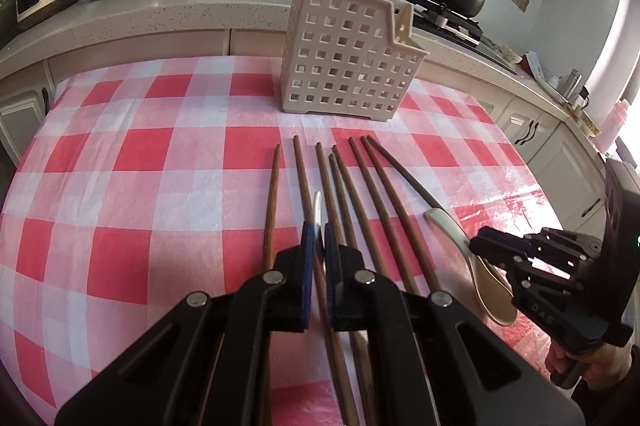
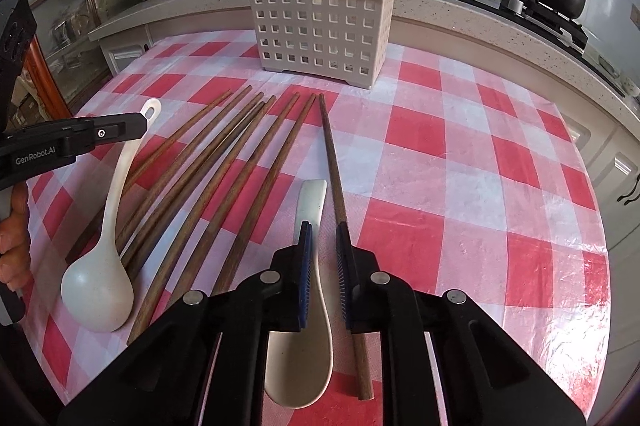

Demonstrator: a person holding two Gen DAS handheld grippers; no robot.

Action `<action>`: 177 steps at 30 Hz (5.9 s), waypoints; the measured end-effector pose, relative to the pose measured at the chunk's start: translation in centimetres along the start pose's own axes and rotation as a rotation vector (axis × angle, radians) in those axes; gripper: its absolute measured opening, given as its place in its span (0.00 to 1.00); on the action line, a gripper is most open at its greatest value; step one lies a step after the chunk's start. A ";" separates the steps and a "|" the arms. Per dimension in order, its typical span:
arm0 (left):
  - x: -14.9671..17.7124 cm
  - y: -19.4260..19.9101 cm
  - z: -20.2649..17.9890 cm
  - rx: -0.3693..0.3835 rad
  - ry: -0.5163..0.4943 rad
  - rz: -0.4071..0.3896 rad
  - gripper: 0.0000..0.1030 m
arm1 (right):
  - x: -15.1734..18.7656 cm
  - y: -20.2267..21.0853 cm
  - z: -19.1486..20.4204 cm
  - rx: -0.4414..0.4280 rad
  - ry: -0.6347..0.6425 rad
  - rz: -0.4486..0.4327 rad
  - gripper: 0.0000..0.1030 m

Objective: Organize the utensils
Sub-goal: 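Lift the white soup spoon with the right tool and carry it over the caddy, then open the right tool to drop the soup spoon into the caddy, then move the right tool back and close on one wooden chopstick, then lift the chopstick upright with the right tool while the left tool lifts another chopstick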

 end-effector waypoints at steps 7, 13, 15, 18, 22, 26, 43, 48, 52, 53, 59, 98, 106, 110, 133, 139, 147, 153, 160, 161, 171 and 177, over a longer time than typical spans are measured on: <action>0.6 0.0 0.1 0.009 0.003 0.007 0.05 | -0.4 0.1 0.9 0.009 0.024 -0.008 0.51; 0.9 0.1 0.1 0.022 0.005 0.008 0.05 | -0.7 -1.7 0.7 0.014 0.026 0.039 0.30; 1.0 0.1 0.1 0.026 0.004 0.009 0.05 | -0.7 -2.1 0.9 0.018 0.038 0.046 0.29; 0.9 0.2 0.0 0.029 0.001 0.008 0.05 | -0.9 -2.3 0.9 0.036 0.050 0.045 0.15; 0.8 1.0 -0.3 0.038 -0.007 -0.007 0.05 | -0.9 -1.3 0.5 0.034 0.032 0.017 0.15; 0.7 2.3 -1.0 0.052 -0.018 -0.031 0.04 | -0.8 0.6 0.2 0.023 0.011 -0.016 0.15; -0.8 8.3 -4.3 0.085 -0.079 -0.131 0.03 | -1.2 9.3 -1.2 -0.016 -0.071 -0.191 0.15; -4.2 9.5 -5.0 0.060 -0.105 -0.189 0.03 | -3.8 9.5 -1.8 -0.009 -0.091 -0.232 0.15; -9.0 10.1 -5.3 0.031 -0.102 -0.264 0.03 | -7.7 9.8 -2.8 0.001 -0.105 -0.285 0.15; -10.2 10.2 -5.3 0.022 -0.102 -0.283 0.03 | -8.6 9.8 -2.9 0.004 -0.107 -0.297 0.15; -18.3 10.0 -6.4 -0.052 -0.120 -0.396 0.03 | -15.5 9.6 -5.0 0.025 -0.134 -0.373 0.15; -18.7 0.1 -2.5 -0.090 0.009 -0.416 0.57 | -15.9 -0.2 -8.8 0.119 -0.172 -0.415 0.82; -8.4 2.1 0.6 -0.068 0.077 -0.261 0.71 | -7.1 -0.1 -7.7 0.128 -0.234 -0.213 0.82; -3.4 2.0 2.3 -0.143 0.088 -0.160 0.71 | -2.8 0.4 -7.1 0.152 -0.252 -0.146 0.82; 0.4 -3.4 1.4 -0.172 -0.074 0.090 0.35 | -1.8 -3.0 -3.2 0.028 -0.107 0.016 0.77; 0.6 -4.3 1.0 -0.195 -0.090 0.103 0.31 | -2.9 -4.7 -2.8 0.014 -0.072 0.043 0.67; 0.5 -4.7 1.0 -0.205 -0.096 0.105 0.30 | -4.0 -6.2 -2.2 -0.013 -0.019 0.071 0.54; 0.4 -5.0 0.7 -0.221 -0.122 0.105 0.21 | -4.5 -6.5 -1.9 -0.024 0.021 0.078 0.32; 0.5 -4.8 0.9 -0.198 -0.107 0.109 0.06 | -4.1 -6.0 -1.7 -0.046 0.022 0.063 0.09; 0.5 -4.7 1.0 -0.192 -0.100 0.110 0.06 | -4.0 -5.9 -1.8 -0.052 0.013 0.062 0.09; 0.0 -2.5 1.5 -0.176 -0.063 0.058 0.06 | -3.3 -3.6 -3.2 -0.065 -0.070 0.000 0.09; -0.6 -0.9 1.7 -0.166 -0.031 0.006 0.06 | -3.5 -1.4 -3.8 -0.053 -0.087 -0.044 0.09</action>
Point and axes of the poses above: each gripper's, at about its wrist camera, not at the fingertips, and y roughly against the way its jaws point, z to its left, x to its underside, the point moved 1 cm from there along -y, roughly the way its jaws point, and after that the axes turned 5 degrees about y, right-handed, at the moved point
